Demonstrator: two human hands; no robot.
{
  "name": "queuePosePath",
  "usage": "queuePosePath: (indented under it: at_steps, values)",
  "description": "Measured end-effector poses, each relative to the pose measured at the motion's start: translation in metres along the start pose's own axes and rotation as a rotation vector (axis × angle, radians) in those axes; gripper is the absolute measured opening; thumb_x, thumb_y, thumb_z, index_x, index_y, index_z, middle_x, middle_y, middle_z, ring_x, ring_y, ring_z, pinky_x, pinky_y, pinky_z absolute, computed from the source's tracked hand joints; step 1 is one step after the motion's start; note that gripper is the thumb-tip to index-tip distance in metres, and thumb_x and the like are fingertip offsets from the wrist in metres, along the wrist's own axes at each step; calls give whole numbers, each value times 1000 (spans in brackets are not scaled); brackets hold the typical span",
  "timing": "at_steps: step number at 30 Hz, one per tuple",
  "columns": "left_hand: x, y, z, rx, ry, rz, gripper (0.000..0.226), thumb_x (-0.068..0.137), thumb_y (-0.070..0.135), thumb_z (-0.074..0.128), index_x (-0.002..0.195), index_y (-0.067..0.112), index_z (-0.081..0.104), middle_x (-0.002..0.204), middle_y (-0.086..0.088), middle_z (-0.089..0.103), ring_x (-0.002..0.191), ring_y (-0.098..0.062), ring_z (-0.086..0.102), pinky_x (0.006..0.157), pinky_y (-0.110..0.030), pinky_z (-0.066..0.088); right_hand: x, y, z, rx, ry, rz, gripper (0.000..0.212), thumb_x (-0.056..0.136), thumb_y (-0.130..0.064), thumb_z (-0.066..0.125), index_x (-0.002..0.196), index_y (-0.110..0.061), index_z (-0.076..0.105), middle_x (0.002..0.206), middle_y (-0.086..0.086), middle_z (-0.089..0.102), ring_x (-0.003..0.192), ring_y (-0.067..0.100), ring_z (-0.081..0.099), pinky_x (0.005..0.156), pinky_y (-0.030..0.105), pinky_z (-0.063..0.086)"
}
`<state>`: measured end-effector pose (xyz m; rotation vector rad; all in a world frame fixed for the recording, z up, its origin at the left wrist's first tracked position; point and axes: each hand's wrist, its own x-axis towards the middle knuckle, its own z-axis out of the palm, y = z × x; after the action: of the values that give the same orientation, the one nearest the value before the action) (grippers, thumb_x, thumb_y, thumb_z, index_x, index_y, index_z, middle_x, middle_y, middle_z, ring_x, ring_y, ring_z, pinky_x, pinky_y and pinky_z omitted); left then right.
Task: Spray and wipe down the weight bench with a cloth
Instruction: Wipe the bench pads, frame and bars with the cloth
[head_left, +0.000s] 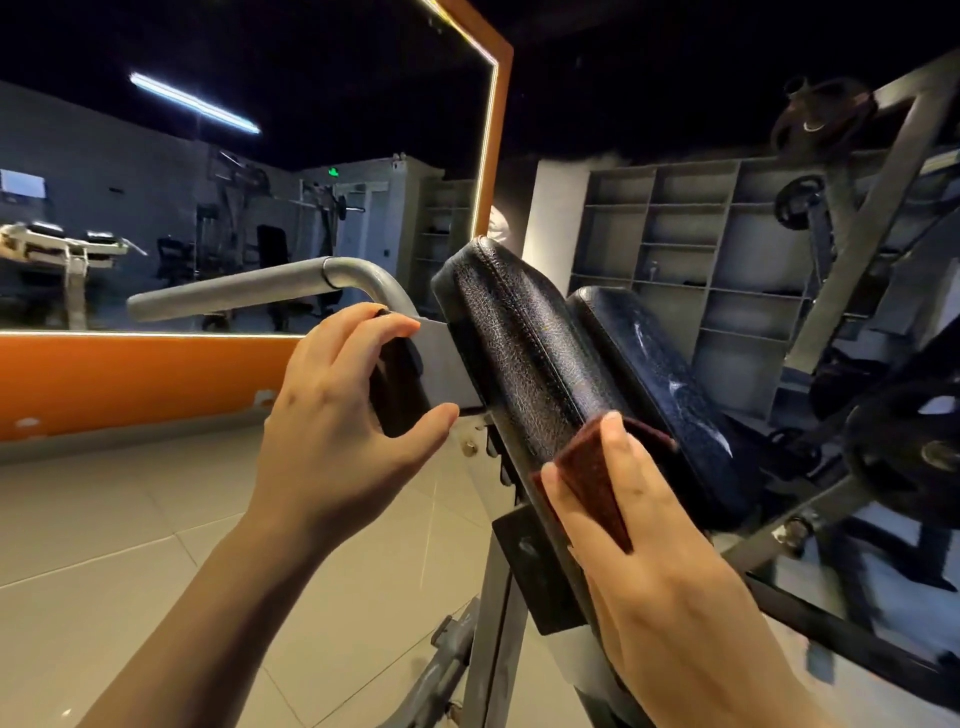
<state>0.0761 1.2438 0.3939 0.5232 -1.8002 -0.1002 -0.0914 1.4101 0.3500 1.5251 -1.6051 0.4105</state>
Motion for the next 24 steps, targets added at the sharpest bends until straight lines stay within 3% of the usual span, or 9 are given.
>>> queuePosePath:
  at_steps: [6,10,13,17,24]
  values:
    - [2,0,1,31,14,26,67,74,62,54,126,19,54,133,-3,50,122,-20,45,96,-35,38,52,8,1,116,-16,36,53,93,-16,52,145,-15,44,150,32,31,125,45,50,97,46,49]
    - [2,3,-2,87,-15,27,69,74,61,53,128,17,53,134,-5,51,125,-23,45,101,-38,39,144,8,1,239,-56,74,48,104,-27,38,152,-27,30,160,19,14,144,38,22,112,44,34]
    - [1,5,-5,123,-34,24,68,76,58,56,130,16,52,137,-7,50,128,-25,43,104,-42,40,167,4,3,266,-83,77,49,104,-31,38,152,-30,27,162,14,8,146,34,16,117,44,29]
    - [-1,4,-6,128,-38,23,72,77,62,50,133,17,50,140,-8,47,132,-26,41,105,-44,39,116,1,5,228,-26,47,56,98,-26,51,151,-27,32,161,18,9,147,36,15,118,50,24]
    - [-7,5,0,108,-11,-34,75,79,61,52,139,17,46,150,-9,39,138,-27,34,106,-41,31,-8,13,7,349,-5,37,49,98,-36,36,147,-30,36,161,12,14,147,32,20,109,52,37]
